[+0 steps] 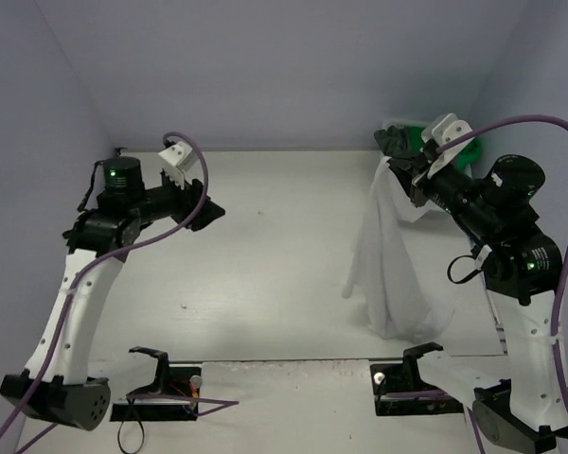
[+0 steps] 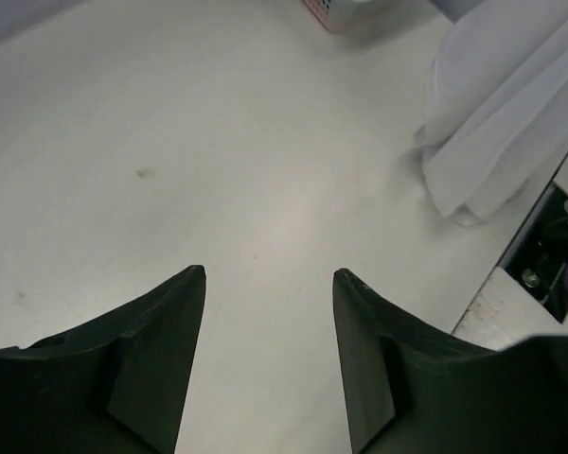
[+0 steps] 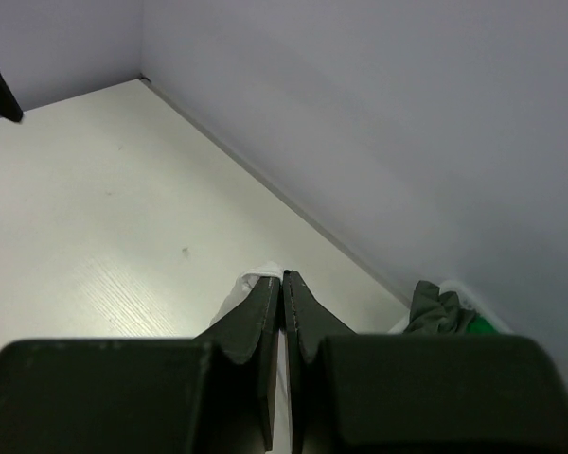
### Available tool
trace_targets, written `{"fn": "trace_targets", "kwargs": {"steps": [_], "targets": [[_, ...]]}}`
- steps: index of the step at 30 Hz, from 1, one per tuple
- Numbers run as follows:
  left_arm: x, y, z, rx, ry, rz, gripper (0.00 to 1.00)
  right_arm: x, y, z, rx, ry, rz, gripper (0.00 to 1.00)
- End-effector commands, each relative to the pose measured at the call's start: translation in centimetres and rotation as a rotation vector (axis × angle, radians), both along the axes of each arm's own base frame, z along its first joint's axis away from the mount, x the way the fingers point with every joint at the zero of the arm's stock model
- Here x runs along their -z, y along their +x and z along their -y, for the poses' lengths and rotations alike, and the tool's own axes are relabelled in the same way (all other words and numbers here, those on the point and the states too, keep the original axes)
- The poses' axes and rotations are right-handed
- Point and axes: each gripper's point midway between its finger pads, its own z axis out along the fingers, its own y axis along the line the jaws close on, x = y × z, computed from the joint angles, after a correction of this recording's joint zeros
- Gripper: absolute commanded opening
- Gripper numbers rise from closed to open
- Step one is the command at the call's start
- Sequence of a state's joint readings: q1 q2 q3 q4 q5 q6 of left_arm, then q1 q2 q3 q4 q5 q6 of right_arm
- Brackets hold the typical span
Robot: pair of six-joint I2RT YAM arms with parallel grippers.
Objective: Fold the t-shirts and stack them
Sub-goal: Flatten out the tshirt
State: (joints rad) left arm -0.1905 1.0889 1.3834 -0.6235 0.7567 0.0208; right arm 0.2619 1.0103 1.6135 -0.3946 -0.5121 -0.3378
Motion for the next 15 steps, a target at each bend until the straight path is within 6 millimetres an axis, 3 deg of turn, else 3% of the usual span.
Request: {"fn": "trace_targets", "kwargs": {"steps": [1,9,15], "targets": [[-3.7,0.4,2.7,0.092,-0.146,0.088,0.52,-4.2,0.5,0.3,0.022,0.049,0.114,0.0],[-0.5,1.4,7.1,0.231,-0.177,-0.026,0.69,-6.6,3.5,0.0,0.057,0.081,0.116,0.0],[1.8,1.9,11.1,0.329,-0.125,-0.077,0.72,-6.2,6.4,-1.5,0.021,0.093,0.053,0.0]]}}
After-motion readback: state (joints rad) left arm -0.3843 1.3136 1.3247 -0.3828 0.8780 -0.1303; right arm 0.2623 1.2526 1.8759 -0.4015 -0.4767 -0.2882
